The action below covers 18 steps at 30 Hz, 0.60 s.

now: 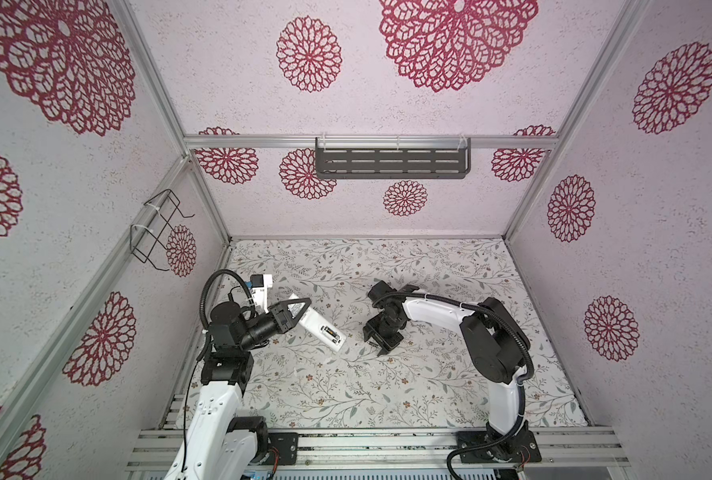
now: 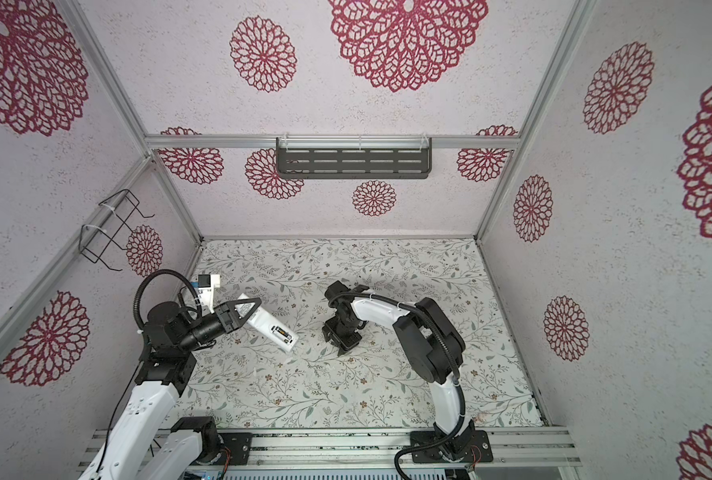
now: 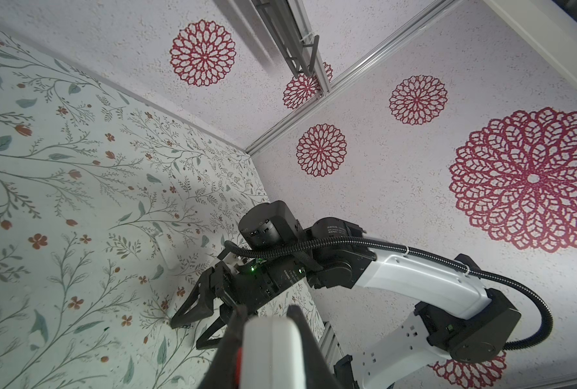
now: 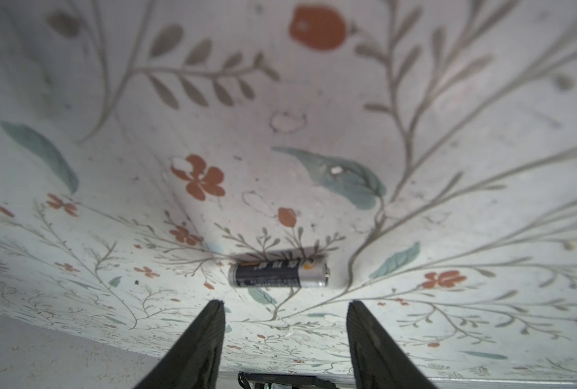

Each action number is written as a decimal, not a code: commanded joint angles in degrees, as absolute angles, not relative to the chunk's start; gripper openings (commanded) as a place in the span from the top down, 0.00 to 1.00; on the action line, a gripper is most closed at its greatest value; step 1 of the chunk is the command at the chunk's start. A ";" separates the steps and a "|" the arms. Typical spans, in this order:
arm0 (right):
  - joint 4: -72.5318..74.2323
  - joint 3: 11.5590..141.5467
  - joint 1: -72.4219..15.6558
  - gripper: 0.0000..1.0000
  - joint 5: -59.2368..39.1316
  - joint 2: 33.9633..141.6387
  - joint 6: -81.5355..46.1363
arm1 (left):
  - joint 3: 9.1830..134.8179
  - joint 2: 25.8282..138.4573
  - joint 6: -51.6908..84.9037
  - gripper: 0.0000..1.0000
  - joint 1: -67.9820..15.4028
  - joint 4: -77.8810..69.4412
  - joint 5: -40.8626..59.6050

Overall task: Load the batteries into the remote control
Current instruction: 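Rotate the right gripper to align with the battery and lower onto it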

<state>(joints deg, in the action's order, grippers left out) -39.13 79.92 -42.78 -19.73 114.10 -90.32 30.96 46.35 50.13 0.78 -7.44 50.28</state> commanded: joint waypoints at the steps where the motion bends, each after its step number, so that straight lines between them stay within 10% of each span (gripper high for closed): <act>1: -41.47 78.79 -41.94 0.40 -18.29 114.35 -93.40 | 31.57 45.36 49.39 1.00 0.44 -7.88 50.56; 18: -41.09 78.46 -39.70 0.46 -18.07 117.02 -93.63 | 31.56 45.15 49.33 1.00 0.35 -7.77 50.54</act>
<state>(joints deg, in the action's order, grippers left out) -37.71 78.63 -40.58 -21.23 114.85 -92.23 30.96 45.98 50.11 0.71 -7.27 50.28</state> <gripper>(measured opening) 0.543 0.207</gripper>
